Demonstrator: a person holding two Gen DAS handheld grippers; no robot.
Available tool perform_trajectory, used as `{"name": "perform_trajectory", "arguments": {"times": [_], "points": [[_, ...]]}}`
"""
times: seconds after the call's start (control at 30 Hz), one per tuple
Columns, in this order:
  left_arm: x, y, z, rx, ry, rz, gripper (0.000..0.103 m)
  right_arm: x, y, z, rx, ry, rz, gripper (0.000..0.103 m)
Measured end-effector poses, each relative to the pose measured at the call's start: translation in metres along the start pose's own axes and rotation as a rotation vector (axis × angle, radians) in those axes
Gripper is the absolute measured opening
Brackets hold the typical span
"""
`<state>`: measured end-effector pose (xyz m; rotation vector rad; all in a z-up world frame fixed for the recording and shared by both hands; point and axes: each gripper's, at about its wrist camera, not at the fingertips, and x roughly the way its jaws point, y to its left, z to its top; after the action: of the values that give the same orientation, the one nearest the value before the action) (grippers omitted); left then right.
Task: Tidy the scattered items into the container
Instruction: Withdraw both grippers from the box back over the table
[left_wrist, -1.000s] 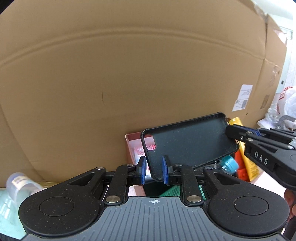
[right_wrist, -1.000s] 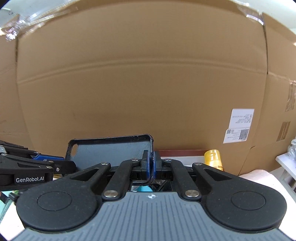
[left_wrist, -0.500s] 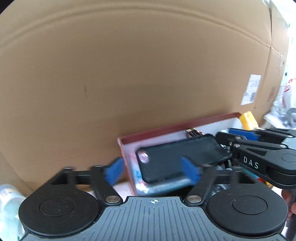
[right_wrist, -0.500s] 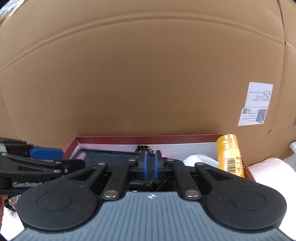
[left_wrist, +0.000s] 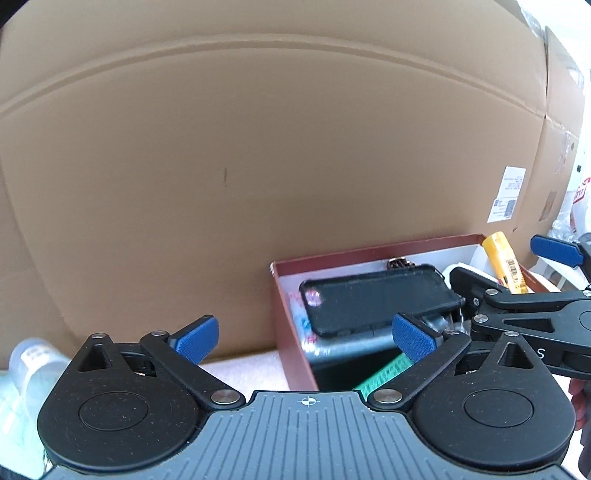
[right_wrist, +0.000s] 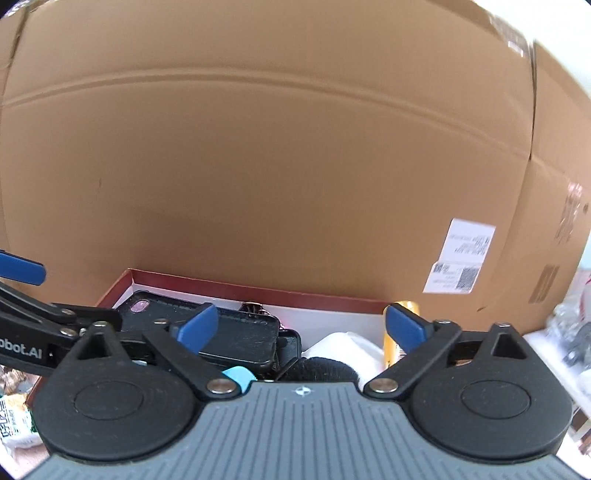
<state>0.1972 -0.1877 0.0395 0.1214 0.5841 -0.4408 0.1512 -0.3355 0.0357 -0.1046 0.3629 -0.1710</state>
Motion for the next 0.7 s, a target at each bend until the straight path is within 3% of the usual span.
{"name": "perform_trajectory", "arguments": {"times": [0.3,0.5,0.7], "points": [[-0.044,0.006,-0.041,-0.063,0.004,-0.007,0.103,-0.035,0.017,-0.007,-0.018,-0.029,0.019,0.103],[-0.078,0.018,-0.074,-0.097,0.003,0.026,0.103,-0.071,0.048,-0.023,-0.112,-0.097,-0.008,0.103],[-0.111,0.042,-0.111,-0.150,0.036,0.056,0.103,-0.096,0.081,-0.045,-0.163,-0.118,0.027,0.103]]}}
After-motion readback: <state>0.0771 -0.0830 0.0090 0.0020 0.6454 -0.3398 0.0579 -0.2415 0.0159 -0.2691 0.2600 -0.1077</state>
